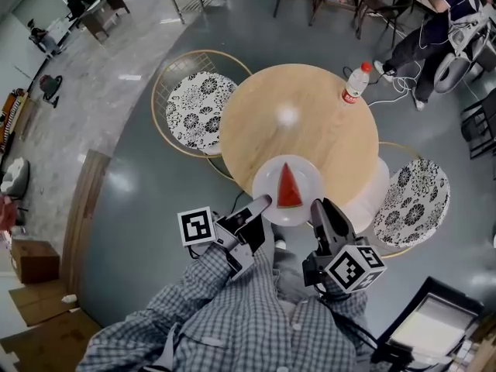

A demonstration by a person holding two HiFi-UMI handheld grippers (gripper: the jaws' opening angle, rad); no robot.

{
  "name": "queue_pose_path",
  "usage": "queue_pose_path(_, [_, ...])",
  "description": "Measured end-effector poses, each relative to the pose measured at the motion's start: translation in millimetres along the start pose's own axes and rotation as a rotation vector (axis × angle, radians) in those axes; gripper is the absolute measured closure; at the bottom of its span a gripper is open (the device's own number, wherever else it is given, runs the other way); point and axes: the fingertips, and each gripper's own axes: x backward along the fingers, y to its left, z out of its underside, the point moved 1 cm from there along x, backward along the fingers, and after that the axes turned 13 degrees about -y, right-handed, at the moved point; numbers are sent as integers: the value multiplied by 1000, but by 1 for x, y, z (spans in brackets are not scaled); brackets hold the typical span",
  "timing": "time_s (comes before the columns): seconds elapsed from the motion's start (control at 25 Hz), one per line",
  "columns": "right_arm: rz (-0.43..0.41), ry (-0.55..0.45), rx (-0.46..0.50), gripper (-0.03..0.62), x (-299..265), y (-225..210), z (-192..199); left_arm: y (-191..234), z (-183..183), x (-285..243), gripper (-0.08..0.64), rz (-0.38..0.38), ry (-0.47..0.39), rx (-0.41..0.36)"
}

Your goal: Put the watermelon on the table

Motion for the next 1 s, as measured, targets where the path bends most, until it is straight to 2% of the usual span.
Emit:
queue_pose_path(0.2, [24,10,-19,503,-9,-9,1,5,-4,-10,522,-18,10,-5])
queue_pose_path(0.44, [61,28,-15,503,-38,-37,-6,18,-18,-48,522,-32,44,-18])
queue_pose_path(1.0, [144,70,-24,505,-107,-83,-17,47,-59,-122,522,-66,80,9])
